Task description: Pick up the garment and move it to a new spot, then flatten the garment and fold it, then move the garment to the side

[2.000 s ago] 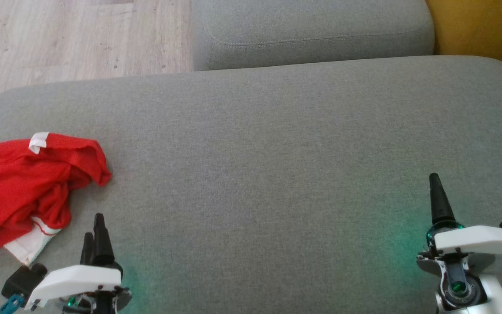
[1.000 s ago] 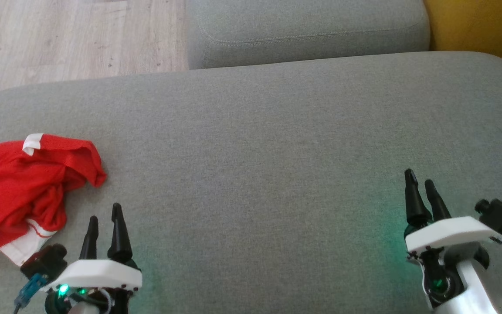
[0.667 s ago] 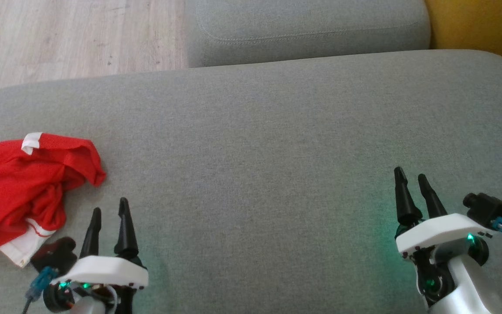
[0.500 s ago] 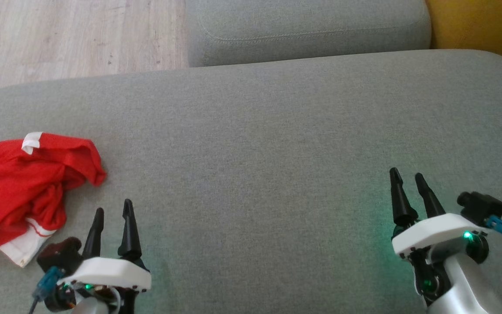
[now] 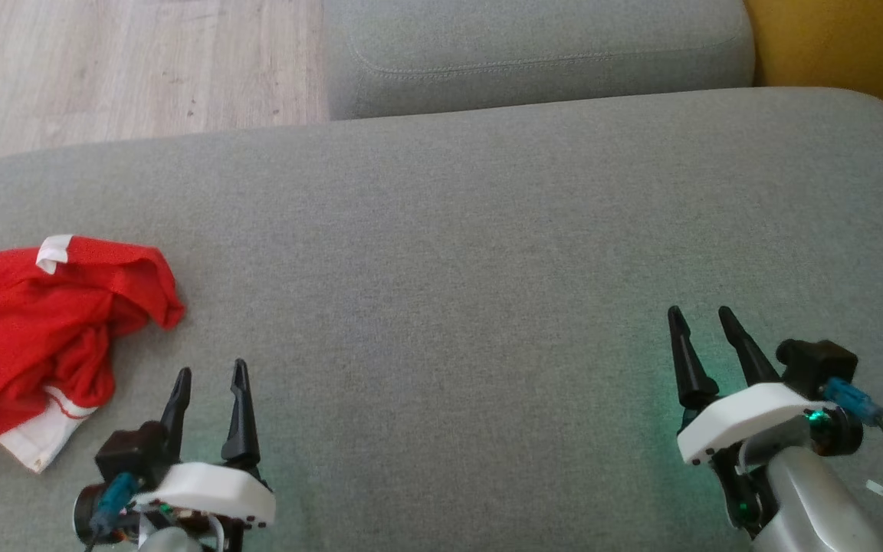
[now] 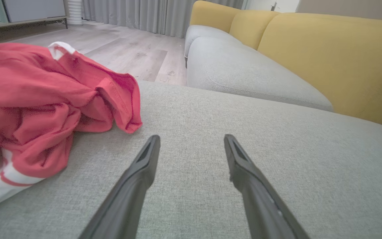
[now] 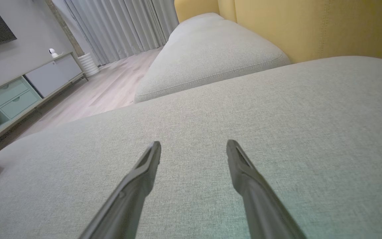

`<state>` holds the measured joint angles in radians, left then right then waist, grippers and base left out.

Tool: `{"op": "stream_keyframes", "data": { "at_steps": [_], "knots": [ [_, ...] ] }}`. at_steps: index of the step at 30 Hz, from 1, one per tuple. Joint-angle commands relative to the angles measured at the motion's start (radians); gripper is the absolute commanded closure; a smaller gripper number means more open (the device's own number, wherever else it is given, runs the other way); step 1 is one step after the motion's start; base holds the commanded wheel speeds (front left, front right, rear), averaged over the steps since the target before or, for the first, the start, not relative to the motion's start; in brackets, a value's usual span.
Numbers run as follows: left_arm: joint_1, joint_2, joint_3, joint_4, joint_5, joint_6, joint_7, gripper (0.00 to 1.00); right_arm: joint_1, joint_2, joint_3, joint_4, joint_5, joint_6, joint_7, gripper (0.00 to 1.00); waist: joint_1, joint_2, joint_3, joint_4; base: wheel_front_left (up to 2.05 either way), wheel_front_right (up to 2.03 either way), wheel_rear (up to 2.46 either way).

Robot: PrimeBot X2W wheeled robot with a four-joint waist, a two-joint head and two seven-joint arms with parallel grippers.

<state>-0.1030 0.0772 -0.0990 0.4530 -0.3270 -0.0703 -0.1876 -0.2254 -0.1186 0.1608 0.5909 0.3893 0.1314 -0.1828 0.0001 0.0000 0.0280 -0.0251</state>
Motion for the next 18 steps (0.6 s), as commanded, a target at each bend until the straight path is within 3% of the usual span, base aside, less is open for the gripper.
{"op": "stream_keyframes", "data": {
  "at_steps": [1,18],
  "knots": [
    [-0.048,0.007,0.02,-0.021,0.034,0.008,-0.016,0.0,-0.055,-0.016,0.026,-0.021,-0.037,-0.001,-0.021,0.0,-0.0001,0.0,-0.003,-0.001,0.0,0.0,0.0],
    [-0.029,-0.016,0.063,-0.011,0.211,0.047,-0.066,0.0,-0.047,0.008,-0.016,-0.008,-0.258,-0.001,-0.071,0.0,-0.0001,0.0,-0.006,-0.011,0.0,0.0,0.0]
  ]
}}
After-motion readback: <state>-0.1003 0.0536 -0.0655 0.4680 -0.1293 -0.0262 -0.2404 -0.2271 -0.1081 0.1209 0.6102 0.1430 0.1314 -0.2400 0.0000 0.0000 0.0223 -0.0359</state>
